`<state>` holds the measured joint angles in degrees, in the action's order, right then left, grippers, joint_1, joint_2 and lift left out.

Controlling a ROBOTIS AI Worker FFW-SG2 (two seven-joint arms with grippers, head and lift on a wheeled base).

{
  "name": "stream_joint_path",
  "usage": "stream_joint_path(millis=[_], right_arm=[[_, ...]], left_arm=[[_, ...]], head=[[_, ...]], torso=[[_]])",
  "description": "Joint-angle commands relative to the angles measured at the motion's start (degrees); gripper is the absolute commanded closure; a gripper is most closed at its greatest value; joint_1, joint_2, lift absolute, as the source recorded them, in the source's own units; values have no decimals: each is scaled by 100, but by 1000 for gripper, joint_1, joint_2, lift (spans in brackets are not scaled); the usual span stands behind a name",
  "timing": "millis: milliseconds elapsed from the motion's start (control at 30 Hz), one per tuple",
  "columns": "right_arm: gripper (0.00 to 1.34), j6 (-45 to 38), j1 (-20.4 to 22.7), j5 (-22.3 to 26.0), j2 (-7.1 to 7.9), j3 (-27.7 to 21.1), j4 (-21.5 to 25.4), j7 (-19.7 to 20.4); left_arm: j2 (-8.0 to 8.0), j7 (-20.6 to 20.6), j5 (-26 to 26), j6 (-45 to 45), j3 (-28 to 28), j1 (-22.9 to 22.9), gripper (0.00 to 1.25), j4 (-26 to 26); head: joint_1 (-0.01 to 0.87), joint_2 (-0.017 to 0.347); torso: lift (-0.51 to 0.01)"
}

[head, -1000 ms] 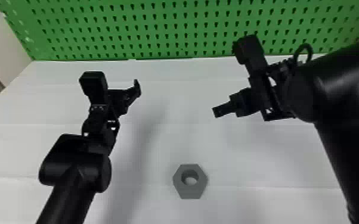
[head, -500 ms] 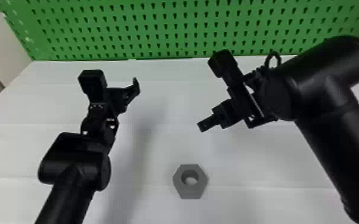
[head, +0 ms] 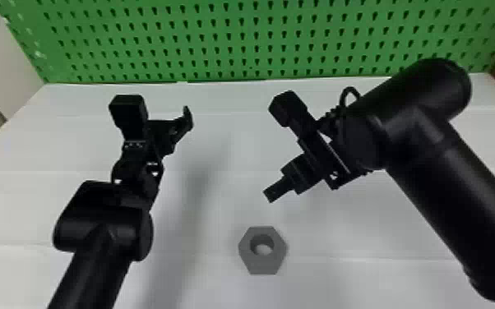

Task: Pick up the hex nut

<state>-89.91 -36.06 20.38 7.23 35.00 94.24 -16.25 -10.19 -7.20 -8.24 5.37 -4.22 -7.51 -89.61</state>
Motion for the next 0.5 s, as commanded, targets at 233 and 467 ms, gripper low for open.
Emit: stream_joint_path(millis=[233, 467], right_arm=[[259, -17, -209, 502, 95, 411, -415, 8], [259, -17, -297, 608, 86, 657, -591, 8]], left_arm=[[0, 0, 41, -27, 0, -84, 81, 66], [0, 0, 68, -44, 0, -137, 81, 93]], head=[[785, 149], [785, 149]], torso=[[-82], [-82]])
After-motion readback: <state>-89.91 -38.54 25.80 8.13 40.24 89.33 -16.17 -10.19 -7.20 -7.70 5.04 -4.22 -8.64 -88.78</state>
